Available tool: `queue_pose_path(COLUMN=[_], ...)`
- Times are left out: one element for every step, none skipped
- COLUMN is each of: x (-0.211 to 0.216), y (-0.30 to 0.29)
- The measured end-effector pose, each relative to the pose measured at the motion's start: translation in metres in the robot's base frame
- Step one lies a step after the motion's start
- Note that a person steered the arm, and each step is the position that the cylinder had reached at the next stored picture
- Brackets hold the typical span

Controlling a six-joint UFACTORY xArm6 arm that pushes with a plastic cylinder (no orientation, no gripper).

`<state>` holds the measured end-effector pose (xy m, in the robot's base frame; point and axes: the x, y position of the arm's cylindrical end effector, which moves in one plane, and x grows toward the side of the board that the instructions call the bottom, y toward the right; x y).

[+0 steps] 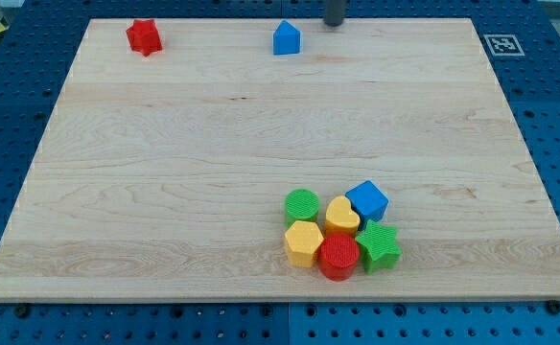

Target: Push the blue triangle into the blue cube

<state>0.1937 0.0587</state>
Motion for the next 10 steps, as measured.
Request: queue_pose_path(x=[0.0, 0.0, 0.0, 0.019, 0.022, 0.024, 0.032, 0.032, 0.035, 0.053], y=[-0.045, -0.07, -0.07, -0.07, -0.07, -0.067, -0.052, -0.05, -0.047, -0.037])
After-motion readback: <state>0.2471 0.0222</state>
